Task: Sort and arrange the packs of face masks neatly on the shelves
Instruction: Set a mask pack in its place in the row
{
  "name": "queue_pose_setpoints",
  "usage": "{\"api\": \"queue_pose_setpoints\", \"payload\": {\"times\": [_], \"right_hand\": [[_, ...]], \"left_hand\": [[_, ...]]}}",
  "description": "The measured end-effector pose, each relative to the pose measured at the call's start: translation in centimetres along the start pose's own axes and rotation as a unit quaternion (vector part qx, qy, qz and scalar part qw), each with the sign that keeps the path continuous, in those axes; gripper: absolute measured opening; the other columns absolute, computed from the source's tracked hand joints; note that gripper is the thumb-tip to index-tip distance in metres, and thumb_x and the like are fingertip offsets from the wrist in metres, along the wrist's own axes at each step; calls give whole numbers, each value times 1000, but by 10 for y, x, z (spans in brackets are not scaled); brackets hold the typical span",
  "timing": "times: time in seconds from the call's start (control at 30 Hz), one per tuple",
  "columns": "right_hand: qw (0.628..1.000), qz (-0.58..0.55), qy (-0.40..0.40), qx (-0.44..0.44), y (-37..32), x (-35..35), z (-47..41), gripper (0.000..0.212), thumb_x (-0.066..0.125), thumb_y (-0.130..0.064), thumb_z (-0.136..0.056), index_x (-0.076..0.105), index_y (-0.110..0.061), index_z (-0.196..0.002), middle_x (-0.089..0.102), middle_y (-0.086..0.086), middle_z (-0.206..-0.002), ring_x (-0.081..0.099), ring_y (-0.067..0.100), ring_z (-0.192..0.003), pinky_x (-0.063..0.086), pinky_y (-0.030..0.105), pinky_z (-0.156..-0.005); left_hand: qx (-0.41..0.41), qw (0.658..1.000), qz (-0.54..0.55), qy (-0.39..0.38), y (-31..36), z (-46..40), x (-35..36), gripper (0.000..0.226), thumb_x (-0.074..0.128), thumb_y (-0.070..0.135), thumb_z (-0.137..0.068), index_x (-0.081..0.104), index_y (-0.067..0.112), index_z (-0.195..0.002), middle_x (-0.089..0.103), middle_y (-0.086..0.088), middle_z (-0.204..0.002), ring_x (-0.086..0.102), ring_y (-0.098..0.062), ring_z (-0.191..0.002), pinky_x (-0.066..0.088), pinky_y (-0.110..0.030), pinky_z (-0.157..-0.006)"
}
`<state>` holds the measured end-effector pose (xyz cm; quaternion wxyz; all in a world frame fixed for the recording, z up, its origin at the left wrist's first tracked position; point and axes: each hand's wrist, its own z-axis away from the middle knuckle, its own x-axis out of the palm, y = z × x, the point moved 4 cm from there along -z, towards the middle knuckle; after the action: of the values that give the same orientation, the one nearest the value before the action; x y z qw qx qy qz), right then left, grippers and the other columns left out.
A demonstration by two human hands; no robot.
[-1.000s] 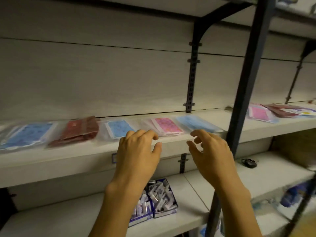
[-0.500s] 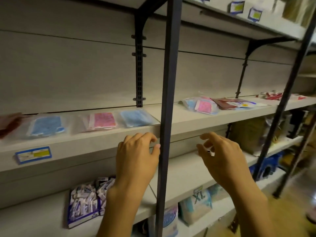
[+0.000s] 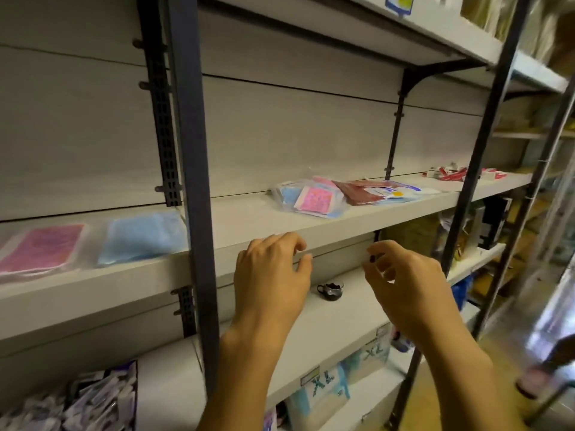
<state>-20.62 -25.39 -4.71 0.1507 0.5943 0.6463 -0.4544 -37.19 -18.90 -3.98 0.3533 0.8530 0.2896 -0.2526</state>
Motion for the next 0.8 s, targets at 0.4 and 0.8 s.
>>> {"api": "queue_pose_setpoints", "payload": {"times": [0.4, 0.8], "right_hand": [[999, -28, -17, -9, 94, 23, -119, 31, 56, -34, -93, 55, -25, -123, 67, -4, -104, 63, 13, -92, 56, 36, -83], [996, -55, -51, -46, 196, 49, -216, 30, 55, -40, -93, 55, -28, -122, 66, -6, -101, 62, 14, -92, 55, 39, -82]], "left_hand": [[-19, 1000, -16, -5, 27, -102, 113, 21, 54, 38, -93, 62, 30, -111, 64, 12, -111, 52, -13, -103, 42, -27, -87], [-67, 996, -49, 32, 56, -162, 207, 18, 59, 36, -91, 64, 28, -106, 67, 10, -104, 56, -16, -99, 44, -31, -83]]}}
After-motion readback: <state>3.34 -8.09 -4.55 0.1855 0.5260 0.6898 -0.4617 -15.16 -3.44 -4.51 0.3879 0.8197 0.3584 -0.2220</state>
